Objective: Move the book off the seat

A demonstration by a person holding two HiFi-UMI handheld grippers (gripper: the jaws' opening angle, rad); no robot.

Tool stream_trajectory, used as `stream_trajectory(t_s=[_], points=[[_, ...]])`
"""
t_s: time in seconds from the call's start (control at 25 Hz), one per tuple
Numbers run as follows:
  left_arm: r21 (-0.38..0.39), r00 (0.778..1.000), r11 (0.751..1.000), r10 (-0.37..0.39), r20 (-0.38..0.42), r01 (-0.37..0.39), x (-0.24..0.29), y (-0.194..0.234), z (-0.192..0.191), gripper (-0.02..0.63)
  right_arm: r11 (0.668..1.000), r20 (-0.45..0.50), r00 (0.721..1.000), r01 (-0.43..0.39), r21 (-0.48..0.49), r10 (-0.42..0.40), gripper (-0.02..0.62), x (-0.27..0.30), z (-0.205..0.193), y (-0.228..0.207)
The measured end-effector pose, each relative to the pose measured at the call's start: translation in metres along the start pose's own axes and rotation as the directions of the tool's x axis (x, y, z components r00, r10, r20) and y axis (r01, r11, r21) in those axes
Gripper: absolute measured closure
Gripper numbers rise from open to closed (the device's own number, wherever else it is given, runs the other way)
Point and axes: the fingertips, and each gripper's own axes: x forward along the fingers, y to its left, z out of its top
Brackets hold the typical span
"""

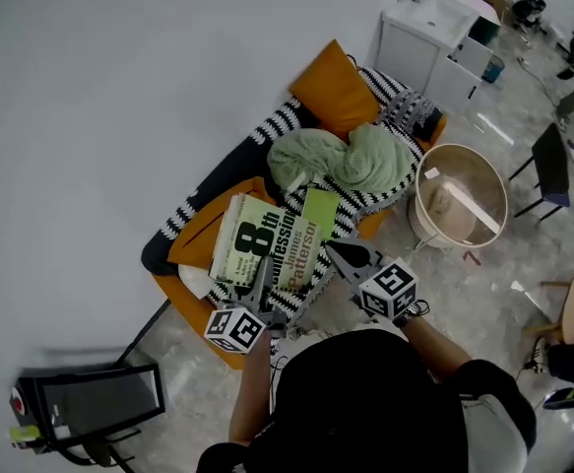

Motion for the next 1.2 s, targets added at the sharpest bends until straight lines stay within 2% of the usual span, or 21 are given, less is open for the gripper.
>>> stream_trajectory(t_s=[0.36, 0.64, 0.96, 1.08, 1.2], points=[[0.004, 0.992, 0.995, -0.099, -0.075, 0.099, 0.051, -0.092, -0.067, 0.443, 0.993, 0.032, 0.992, 0.119, 0.020, -0.119, 0.580, -0.112, -0.014, -0.066], [-0.010, 0.968, 0.978, -0.207, -0.141, 0.208, 0.100, -0.166, -0.123, 0.443, 0.969, 0.051, 0.968, 0.243, 0.044, -0.245, 0.580, -0.203, -0.024, -0.120], [-0.030, 0.913, 0.943, -0.330, -0.241, 0.333, 0.142, -0.234, -0.176, 0.443, 0.918, 0.079, 0.916, 0.387, 0.088, -0.394, 0.580, -0.283, -0.032, -0.161], [-0.045, 0.882, 0.924, -0.375, -0.285, 0.379, 0.154, -0.259, -0.197, 0.443, 0.888, 0.089, 0.886, 0.445, 0.115, -0.455, 0.580, -0.315, -0.037, -0.171], [-0.064, 0.840, 0.899, -0.428, -0.334, 0.433, 0.167, -0.283, -0.215, 0.443, 0.845, 0.089, 0.844, 0.513, 0.148, -0.528, 0.580, -0.345, -0.045, -0.179]])
